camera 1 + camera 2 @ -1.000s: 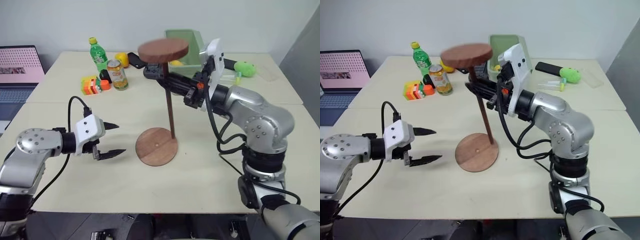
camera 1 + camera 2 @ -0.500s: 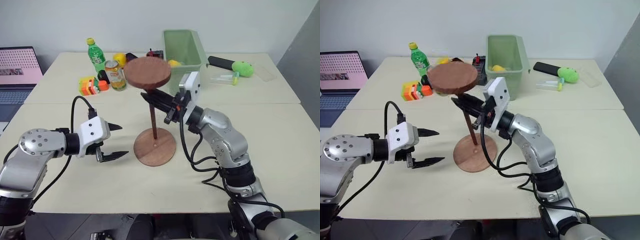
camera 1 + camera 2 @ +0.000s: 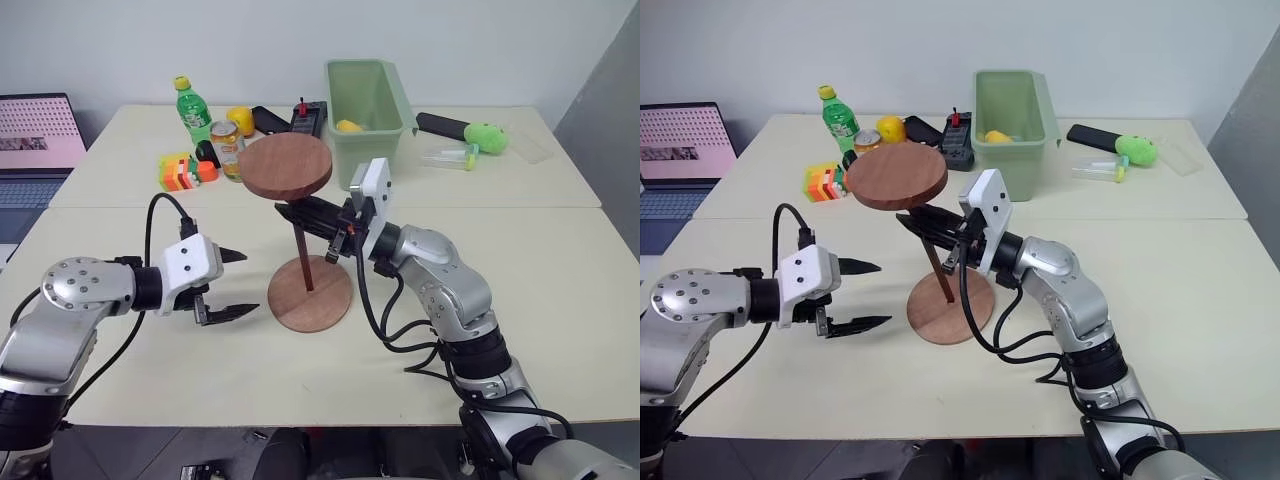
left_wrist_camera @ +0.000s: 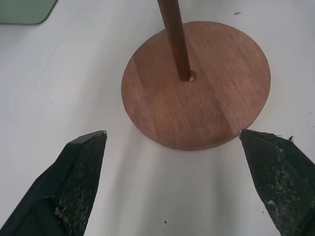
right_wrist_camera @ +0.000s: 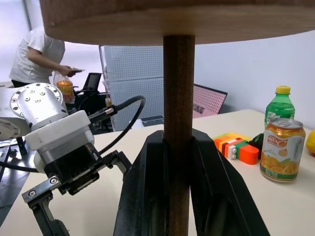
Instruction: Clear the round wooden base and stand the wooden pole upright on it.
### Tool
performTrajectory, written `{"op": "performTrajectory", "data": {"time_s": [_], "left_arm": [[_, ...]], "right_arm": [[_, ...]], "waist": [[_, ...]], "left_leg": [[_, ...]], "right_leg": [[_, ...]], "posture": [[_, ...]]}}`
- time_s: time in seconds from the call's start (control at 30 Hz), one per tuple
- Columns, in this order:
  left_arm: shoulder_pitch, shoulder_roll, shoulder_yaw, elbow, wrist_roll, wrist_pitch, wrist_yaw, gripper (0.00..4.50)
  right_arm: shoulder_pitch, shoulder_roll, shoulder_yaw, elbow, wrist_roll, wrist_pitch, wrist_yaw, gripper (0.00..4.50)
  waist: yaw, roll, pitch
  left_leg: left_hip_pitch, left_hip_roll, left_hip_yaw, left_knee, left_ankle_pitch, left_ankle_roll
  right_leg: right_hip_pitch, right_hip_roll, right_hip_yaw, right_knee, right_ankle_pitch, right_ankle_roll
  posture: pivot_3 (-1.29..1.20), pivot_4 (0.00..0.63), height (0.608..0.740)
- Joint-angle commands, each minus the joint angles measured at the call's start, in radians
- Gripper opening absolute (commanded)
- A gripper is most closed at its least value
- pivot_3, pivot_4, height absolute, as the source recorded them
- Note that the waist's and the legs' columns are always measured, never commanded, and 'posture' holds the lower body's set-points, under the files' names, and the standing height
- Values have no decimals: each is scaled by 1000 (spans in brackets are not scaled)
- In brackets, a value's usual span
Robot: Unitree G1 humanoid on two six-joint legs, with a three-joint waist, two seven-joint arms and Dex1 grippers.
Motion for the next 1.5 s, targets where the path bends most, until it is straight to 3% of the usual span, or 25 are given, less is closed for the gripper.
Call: {"op": "performTrajectory", "data": {"time_s": [0.03, 1.5], "left_arm": [[-13, 9, 16, -1, 2, -24, -8, 4500], [-11, -3, 6, 36, 22, -82, -13, 4500]], "right_arm": [[14, -6, 9, -28, 15, -9, 17, 210], [56, -86, 115, -32, -47, -36, 58, 210]], "waist": [[0, 0, 0], [2, -1, 0]], "left_leg": [[0, 0, 0, 0, 0, 0], [3, 0, 0, 0, 0, 0]], "right_leg": [[0, 0, 0, 0, 0, 0], [2, 0, 0, 1, 0, 0]], "posture": [[0, 150, 740], [0, 150, 740]]}}
